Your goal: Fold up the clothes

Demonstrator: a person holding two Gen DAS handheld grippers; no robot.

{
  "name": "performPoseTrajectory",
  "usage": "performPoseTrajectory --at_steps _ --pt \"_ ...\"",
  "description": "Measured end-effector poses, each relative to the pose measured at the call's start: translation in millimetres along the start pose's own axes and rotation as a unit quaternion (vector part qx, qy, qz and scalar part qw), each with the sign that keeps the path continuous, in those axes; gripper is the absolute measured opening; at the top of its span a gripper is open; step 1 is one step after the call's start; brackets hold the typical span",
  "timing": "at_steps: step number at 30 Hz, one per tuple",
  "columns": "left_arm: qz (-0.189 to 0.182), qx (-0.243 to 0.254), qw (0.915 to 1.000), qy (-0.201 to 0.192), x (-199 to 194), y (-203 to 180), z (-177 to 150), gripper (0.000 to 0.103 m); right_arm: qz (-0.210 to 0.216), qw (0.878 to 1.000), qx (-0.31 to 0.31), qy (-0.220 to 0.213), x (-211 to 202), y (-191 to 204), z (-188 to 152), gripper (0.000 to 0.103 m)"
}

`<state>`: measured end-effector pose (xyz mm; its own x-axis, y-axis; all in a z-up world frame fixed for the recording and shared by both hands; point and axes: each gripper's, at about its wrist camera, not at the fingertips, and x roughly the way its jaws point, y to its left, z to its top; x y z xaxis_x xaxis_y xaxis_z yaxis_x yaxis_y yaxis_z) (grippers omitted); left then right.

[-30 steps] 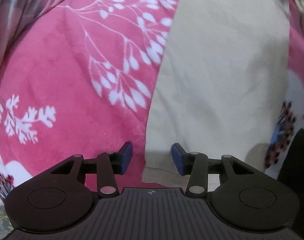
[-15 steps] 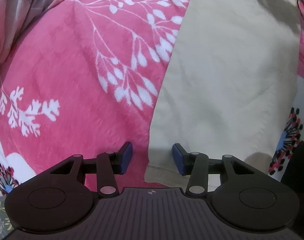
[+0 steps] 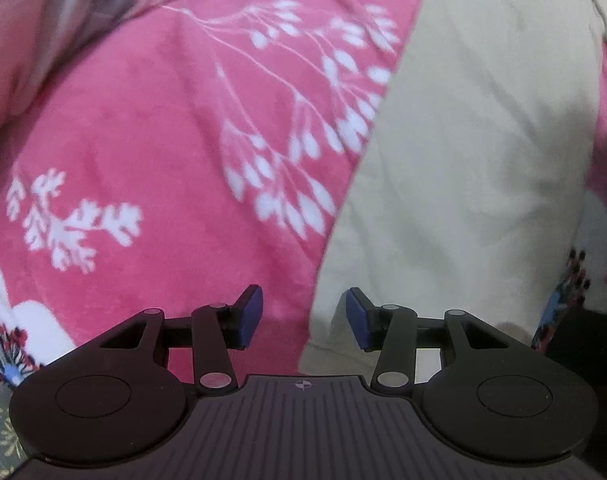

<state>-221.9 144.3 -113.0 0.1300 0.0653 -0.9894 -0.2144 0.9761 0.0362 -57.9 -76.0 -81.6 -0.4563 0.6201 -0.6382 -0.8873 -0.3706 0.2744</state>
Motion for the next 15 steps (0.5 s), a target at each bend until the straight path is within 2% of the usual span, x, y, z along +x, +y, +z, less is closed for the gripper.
performPoseTrajectory --at_steps 2,5,7,9,10,12,15 --pt "0.005 -0.020 0.9996 -0.018 -4.2 6.0 1.5 0.046 -0.079 0.994 0.072 -0.035 -22.0 -47.4 5.9 0.018" --pt "0.006 -0.018 0.9985 -0.050 -16.7 13.1 24.9 0.046 -0.178 0.969 0.164 -0.055 -44.9 -103.4 1.7 0.018" --pt "0.004 -0.009 0.9972 -0.074 -26.7 17.5 45.4 0.046 -0.203 0.960 0.184 -0.062 -53.1 -117.1 -5.0 0.018" --pt "-0.009 0.015 0.9953 -0.095 -27.8 2.2 70.8 0.046 -0.218 0.953 0.198 -0.067 -61.9 -126.7 -11.2 0.018" --pt "-0.020 0.027 0.9940 -0.105 -38.0 0.5 76.8 0.046 -0.223 0.951 0.202 -0.070 -65.8 -128.4 -14.2 0.018" --pt "-0.044 0.057 0.9897 -0.124 -29.7 -17.4 95.4 0.046 -0.232 0.946 0.213 -0.077 -75.1 -134.1 -20.9 0.018" --pt "-0.088 0.096 0.9800 -0.150 -31.7 -35.2 130.4 0.046 -0.250 0.931 0.249 -0.096 -92.6 -140.2 -31.8 0.018"
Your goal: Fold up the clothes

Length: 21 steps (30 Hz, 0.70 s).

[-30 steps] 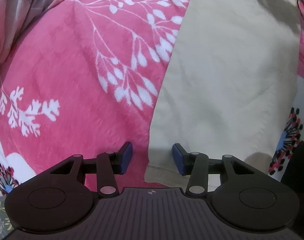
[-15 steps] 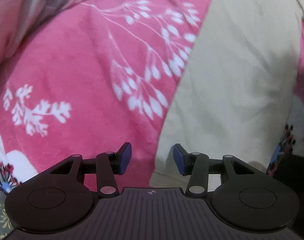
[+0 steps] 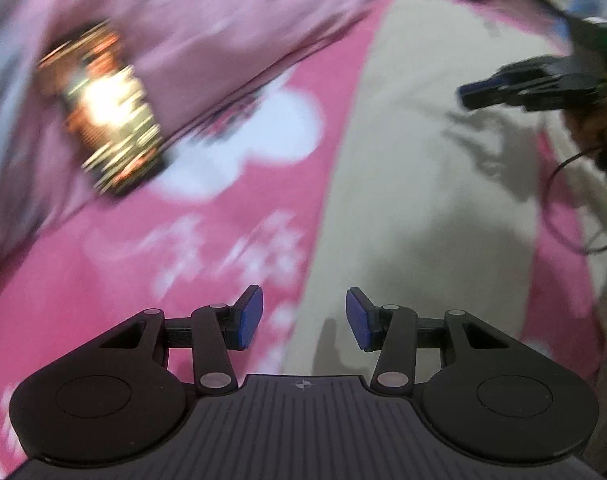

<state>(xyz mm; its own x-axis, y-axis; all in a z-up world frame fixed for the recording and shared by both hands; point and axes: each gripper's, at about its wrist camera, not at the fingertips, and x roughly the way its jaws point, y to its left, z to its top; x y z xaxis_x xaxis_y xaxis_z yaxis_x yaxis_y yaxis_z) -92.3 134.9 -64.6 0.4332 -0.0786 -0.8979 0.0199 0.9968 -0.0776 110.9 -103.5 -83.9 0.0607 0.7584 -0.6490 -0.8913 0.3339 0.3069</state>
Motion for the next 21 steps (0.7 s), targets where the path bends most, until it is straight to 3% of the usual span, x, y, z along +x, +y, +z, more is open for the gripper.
performPoseTrajectory --at_steps 4,9,15,21 --pt "-0.074 0.041 0.9959 -0.030 17.0 -7.1 40.1 0.046 -0.031 0.997 0.063 -0.022 -24.3 -18.4 -7.6 0.018" --pt "-0.148 0.100 0.9831 -0.037 44.6 -13.4 92.6 0.046 -0.088 0.984 0.147 -0.053 -62.4 -29.7 -24.3 0.018" --pt "-0.221 0.183 0.9555 -0.069 85.0 -44.6 151.5 0.046 -0.190 0.951 0.233 -0.077 -98.7 -14.9 -34.9 0.018" --pt "-0.241 0.214 0.9462 -0.023 130.2 -100.1 171.4 0.045 -0.239 0.932 0.254 -0.104 -121.1 32.8 -38.8 0.018"
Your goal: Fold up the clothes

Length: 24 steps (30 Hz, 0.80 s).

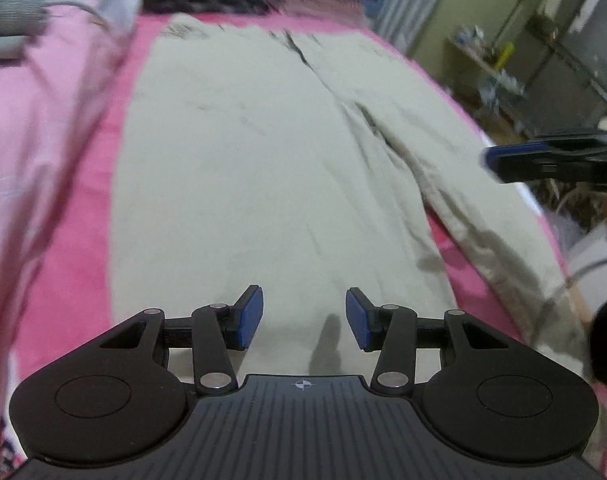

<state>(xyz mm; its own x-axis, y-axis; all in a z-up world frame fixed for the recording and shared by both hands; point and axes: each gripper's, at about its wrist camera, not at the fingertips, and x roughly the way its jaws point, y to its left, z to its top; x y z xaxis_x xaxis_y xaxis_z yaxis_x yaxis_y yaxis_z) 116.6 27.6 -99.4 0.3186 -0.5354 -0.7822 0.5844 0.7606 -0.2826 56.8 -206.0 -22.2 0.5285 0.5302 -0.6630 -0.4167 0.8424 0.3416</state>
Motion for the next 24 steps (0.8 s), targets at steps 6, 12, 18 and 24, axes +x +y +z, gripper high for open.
performPoseTrajectory --at_steps 6,12,18,24 --pt "0.032 0.031 0.9985 -0.030 14.3 -10.4 -17.7 0.045 -0.044 0.998 0.026 -0.031 -39.6 5.4 -35.1 0.018" --pt "0.082 0.097 0.9919 -0.013 -15.6 -24.8 -56.1 0.045 -0.084 0.993 0.046 -0.065 -70.0 12.7 -54.5 0.018" --pt "0.162 0.103 0.9797 0.059 -78.7 -4.9 -104.3 0.046 -0.121 0.985 0.055 -0.112 -115.2 34.6 -37.0 0.018" --pt "0.179 0.047 0.9824 0.027 -157.4 -0.5 -141.2 0.046 -0.120 0.986 0.035 -0.110 -155.3 74.6 -9.3 0.019"
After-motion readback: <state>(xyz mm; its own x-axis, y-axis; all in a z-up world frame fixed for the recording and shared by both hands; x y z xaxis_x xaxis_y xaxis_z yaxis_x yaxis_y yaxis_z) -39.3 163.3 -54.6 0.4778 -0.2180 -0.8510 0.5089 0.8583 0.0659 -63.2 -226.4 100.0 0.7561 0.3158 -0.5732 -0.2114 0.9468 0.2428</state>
